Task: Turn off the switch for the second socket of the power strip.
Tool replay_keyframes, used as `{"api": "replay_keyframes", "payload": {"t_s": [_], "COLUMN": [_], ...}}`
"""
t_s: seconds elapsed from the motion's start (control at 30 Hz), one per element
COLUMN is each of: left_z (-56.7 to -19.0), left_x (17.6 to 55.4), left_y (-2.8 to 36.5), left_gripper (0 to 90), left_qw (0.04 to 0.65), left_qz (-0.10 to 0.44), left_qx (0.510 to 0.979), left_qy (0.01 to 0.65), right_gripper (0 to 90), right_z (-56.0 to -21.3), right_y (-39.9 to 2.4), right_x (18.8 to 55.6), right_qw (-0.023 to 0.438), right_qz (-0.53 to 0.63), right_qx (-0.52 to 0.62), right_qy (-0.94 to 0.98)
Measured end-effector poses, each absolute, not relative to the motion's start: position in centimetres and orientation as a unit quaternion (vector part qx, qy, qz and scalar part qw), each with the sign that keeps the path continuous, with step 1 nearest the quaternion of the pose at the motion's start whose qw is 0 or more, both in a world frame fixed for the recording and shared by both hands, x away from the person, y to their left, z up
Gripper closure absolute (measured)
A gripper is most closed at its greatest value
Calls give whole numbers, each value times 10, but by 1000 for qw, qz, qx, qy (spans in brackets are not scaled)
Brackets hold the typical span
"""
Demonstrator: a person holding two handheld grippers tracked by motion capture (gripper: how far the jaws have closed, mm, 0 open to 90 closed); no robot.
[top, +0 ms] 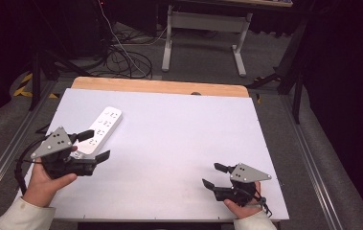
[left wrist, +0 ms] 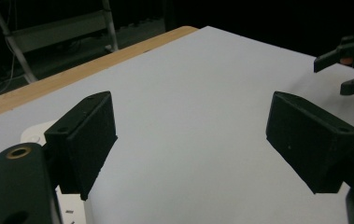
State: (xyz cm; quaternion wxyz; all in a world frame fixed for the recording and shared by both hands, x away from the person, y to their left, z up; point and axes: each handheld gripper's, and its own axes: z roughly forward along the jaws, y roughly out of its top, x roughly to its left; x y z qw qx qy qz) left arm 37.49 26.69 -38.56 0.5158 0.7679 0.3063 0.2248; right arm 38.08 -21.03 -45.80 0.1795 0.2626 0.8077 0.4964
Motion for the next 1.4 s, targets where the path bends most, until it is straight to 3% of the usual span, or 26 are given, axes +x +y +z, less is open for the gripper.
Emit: {"api": "replay_keyframes", "payload": {"t_s": [0.33,0.5,1.1,1.4], "left_z": [-418,-429,-472,-474], "left_x": [369,365,363,356], "left_y": [266,267,268,260], "left_gripper": [160,160,156,148], "left_qw": [525,511,477,456], "left_qz": [206,222,165,194], "left_qx": [773,784,800,812], "left_qy": [291,273,323,309], "right_gripper": [308,306,306,306], "right_z": [-458,-457,-457,-458], "right_y": [-211,-211,-212,-212], "right_x": [380,380,380,381], "right_qw": [176,175,175,176], "right_qz": [500,503,503,498], "right_qx": [257,256,253,253], "right_qy": [808,807,808,811]}}
